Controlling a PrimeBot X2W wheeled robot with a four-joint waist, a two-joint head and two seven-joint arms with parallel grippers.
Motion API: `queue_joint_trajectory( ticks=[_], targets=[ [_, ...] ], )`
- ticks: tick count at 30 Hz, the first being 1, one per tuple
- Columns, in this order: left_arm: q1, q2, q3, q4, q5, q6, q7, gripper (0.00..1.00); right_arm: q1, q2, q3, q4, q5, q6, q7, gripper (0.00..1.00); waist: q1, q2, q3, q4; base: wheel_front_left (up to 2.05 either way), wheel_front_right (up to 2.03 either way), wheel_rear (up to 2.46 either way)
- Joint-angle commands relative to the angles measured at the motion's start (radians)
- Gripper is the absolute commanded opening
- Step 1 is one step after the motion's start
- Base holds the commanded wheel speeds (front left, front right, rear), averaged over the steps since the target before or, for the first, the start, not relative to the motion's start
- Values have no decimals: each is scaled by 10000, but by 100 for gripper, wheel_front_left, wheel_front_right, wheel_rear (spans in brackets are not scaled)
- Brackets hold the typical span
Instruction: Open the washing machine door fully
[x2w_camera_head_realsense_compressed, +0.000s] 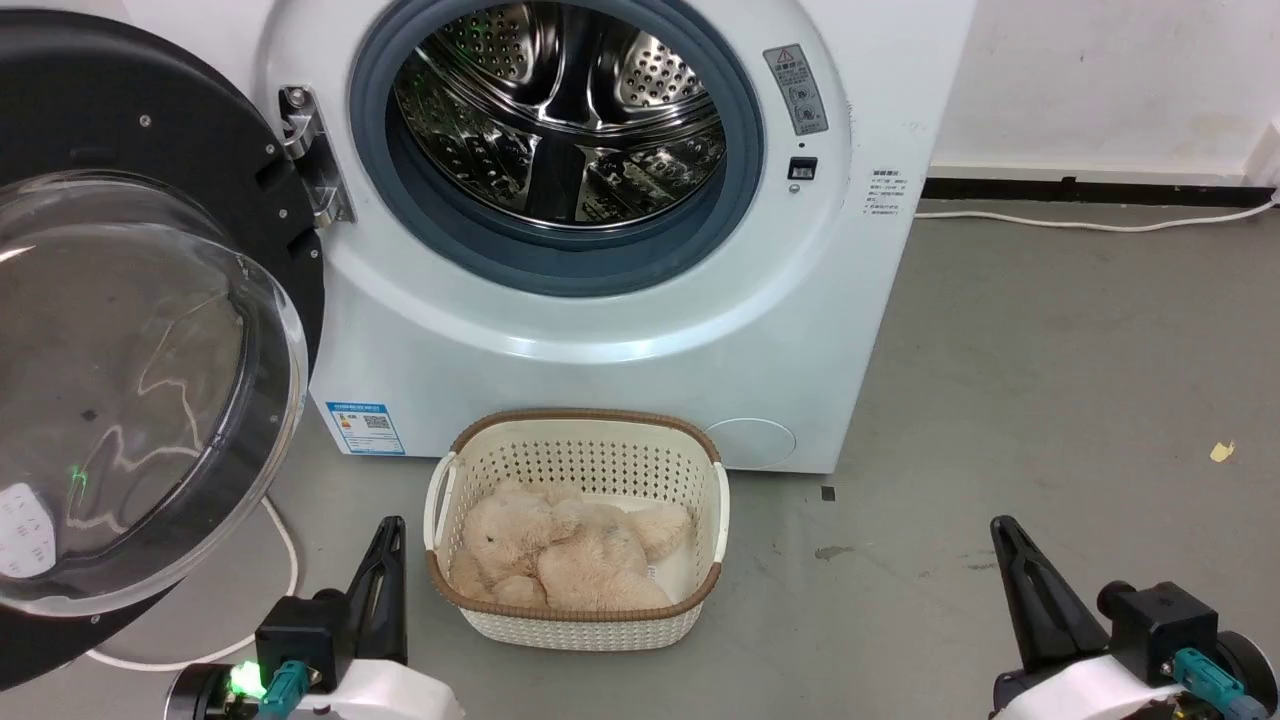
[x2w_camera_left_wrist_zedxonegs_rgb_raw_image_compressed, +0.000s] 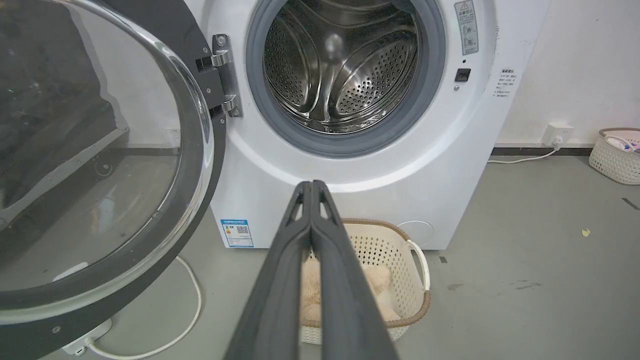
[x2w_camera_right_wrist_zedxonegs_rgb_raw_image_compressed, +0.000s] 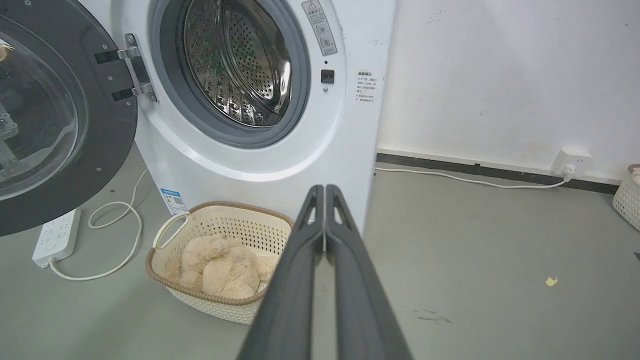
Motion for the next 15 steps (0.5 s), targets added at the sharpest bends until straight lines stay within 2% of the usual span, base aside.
queue_joint_trajectory(
  ticks=[1, 15],
  targets=[
    [-134, -40, 60, -46, 125, -54, 102, 0, -173, 2, 24, -81, -102, 5, 112, 0, 0, 0, 1, 2, 0, 0, 0],
    [-237, -160, 257, -75, 382, -188, 429, 0, -298, 3, 65, -120, -266, 6, 440, 0, 0, 0, 4, 13, 0, 0, 0]
  ],
)
